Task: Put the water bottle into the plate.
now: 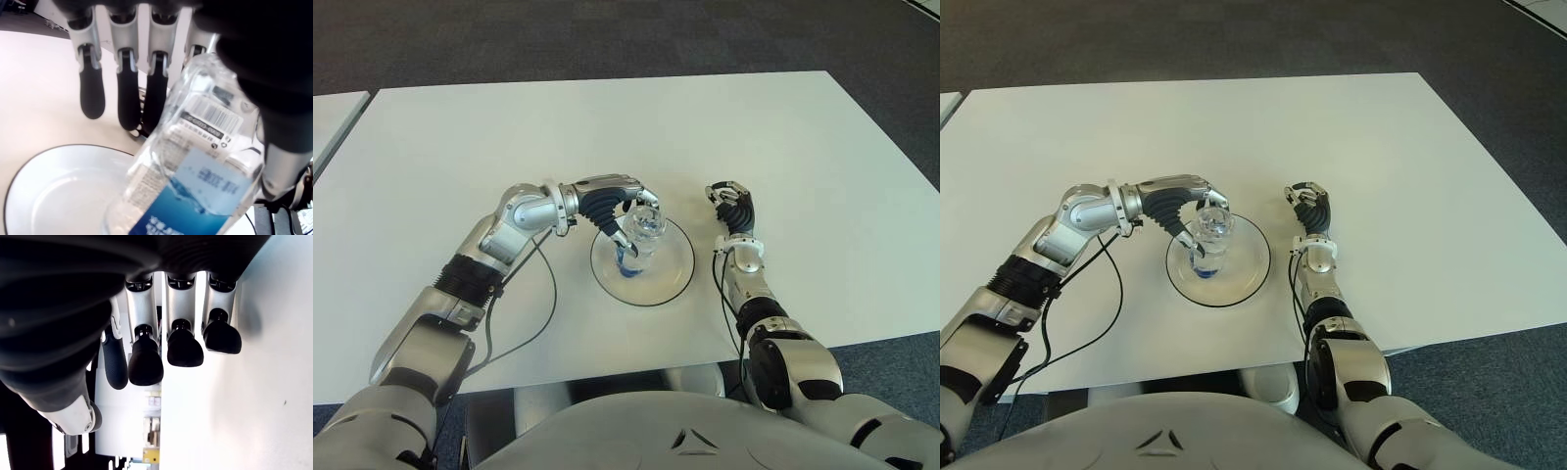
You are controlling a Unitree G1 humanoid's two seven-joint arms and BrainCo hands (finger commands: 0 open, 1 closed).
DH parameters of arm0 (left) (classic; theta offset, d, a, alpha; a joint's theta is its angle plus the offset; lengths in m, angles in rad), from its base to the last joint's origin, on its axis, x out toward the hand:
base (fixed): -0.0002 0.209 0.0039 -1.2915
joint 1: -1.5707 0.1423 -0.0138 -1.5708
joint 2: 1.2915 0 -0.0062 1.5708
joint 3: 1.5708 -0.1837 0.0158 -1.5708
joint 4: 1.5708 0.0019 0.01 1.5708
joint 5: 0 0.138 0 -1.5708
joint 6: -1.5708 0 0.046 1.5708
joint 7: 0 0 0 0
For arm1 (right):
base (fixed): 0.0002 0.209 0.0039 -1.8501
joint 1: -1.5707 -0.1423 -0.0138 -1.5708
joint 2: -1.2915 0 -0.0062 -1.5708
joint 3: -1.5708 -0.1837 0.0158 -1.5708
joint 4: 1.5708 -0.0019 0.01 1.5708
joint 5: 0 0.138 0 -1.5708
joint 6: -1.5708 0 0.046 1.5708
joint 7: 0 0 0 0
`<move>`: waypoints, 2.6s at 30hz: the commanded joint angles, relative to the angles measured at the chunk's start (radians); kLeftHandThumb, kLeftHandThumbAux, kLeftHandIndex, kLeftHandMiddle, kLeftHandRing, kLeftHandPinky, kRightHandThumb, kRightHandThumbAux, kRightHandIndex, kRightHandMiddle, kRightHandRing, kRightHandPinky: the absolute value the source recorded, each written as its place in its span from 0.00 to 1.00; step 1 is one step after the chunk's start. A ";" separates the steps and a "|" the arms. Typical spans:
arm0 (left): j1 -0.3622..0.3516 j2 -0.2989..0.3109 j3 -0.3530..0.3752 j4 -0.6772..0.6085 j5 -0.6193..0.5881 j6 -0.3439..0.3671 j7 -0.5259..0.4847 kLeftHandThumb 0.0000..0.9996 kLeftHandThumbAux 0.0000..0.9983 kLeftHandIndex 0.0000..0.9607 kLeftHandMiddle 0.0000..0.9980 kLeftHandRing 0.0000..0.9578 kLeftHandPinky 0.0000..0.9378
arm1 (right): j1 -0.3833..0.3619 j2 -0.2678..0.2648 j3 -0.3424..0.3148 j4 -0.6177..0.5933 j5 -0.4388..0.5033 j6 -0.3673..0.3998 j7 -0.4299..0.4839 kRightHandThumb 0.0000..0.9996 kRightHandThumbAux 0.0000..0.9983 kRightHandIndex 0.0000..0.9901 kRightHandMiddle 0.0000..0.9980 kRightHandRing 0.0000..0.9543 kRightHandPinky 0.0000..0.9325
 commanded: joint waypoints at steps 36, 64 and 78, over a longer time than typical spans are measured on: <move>0.007 -0.029 -0.155 0.175 0.500 -0.285 0.426 0.85 0.67 0.41 0.54 0.88 0.88 | 0.024 0.008 0.002 0.014 -0.003 0.021 -0.008 0.70 0.73 0.44 0.82 0.86 0.87; -0.064 -0.026 -0.343 0.267 0.936 -0.088 0.999 0.50 0.63 0.06 0.11 0.13 0.20 | 0.028 0.012 0.001 0.005 -0.003 0.026 -0.018 0.70 0.73 0.44 0.82 0.85 0.87; -0.065 -0.017 -0.356 0.251 0.914 -0.059 0.969 0.40 0.66 0.01 0.05 0.06 0.10 | 0.027 0.008 0.002 0.003 -0.003 0.032 -0.017 0.70 0.73 0.44 0.83 0.86 0.87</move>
